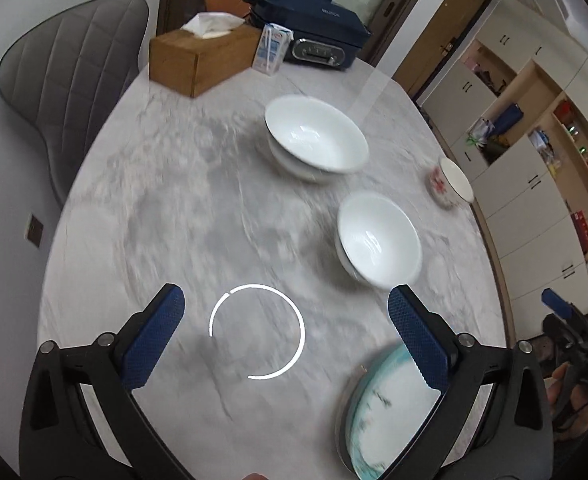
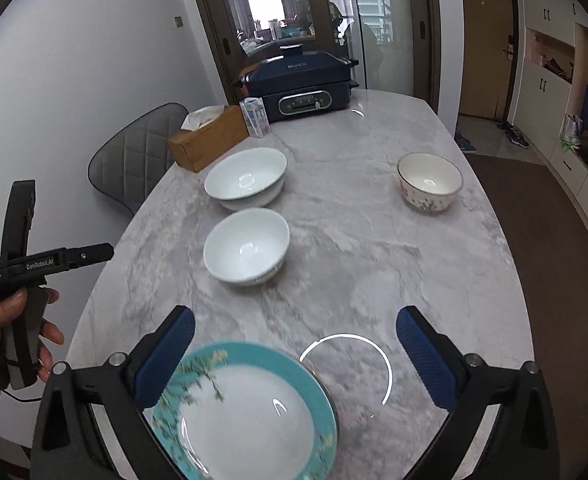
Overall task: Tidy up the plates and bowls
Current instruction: 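Move the right gripper to the rim of the large white bowl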
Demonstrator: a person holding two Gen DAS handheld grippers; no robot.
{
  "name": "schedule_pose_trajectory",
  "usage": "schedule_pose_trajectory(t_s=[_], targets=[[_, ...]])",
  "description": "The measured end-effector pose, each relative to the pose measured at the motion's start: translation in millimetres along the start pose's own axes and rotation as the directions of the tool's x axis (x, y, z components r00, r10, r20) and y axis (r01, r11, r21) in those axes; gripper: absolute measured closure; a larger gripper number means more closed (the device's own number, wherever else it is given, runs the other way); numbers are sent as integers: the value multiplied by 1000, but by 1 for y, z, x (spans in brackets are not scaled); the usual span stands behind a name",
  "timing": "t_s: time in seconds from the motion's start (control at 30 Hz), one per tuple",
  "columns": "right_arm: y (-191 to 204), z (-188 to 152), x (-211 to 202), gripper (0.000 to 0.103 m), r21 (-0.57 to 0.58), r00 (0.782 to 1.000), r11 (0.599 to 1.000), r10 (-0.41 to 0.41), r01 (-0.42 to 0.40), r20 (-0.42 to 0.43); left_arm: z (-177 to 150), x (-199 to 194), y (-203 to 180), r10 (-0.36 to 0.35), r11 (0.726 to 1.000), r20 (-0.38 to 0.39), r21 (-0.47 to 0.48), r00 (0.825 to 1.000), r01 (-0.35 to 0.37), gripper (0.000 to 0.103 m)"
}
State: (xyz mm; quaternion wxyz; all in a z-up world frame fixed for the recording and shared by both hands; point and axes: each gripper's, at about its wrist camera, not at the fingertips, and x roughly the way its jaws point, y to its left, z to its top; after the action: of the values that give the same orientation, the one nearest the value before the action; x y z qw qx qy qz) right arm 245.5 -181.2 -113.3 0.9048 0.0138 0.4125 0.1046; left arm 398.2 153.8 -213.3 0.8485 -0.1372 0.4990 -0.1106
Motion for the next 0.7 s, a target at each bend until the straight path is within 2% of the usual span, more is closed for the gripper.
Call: schedule_pose_trajectory(t_s=[0.07, 0.13, 0.2, 0.33, 0.4, 0.47, 0.53, 0.6, 0.7], targets=[[5, 32, 24, 0, 21, 998, 998, 56, -56, -4, 38, 13, 14, 8, 1000, 5, 9, 1000, -8, 0], [8, 61, 51, 1, 47, 998, 997, 64, -63, -17, 74, 30, 24, 26, 1000, -9, 13, 1000, -25, 0], [9, 85, 81, 5, 80, 996, 994, 75, -71, -50, 106, 49, 32, -6, 1000, -24, 3, 1000, 6, 1], [7, 122, 132, 9, 116, 991, 991, 83, -71, -107, 162, 89, 35, 50, 998, -53, 40, 997, -48, 1], [2, 139, 158, 10, 149, 986, 984, 116, -98, -120, 178, 110, 34, 74, 996, -67, 44, 995, -72, 1], [-3, 150, 180, 9, 177, 985, 981, 110, -85, -134, 188, 128, 35, 65, 998, -79, 31, 995, -62, 1], [-8, 162, 209, 10, 202, 975, 973, 144, -108, -172, 196, 145, 36, 75, 997, -92, 26, 993, -73, 1], [-12, 168, 232, 9, 221, 969, 970, 146, -100, -201, 198, 162, 35, 88, 996, -112, 31, 990, -85, 1], [-16, 174, 264, 11, 244, 951, 961, 190, -129, -243, 199, 180, 32, 94, 995, -134, 40, 986, -89, 1]])
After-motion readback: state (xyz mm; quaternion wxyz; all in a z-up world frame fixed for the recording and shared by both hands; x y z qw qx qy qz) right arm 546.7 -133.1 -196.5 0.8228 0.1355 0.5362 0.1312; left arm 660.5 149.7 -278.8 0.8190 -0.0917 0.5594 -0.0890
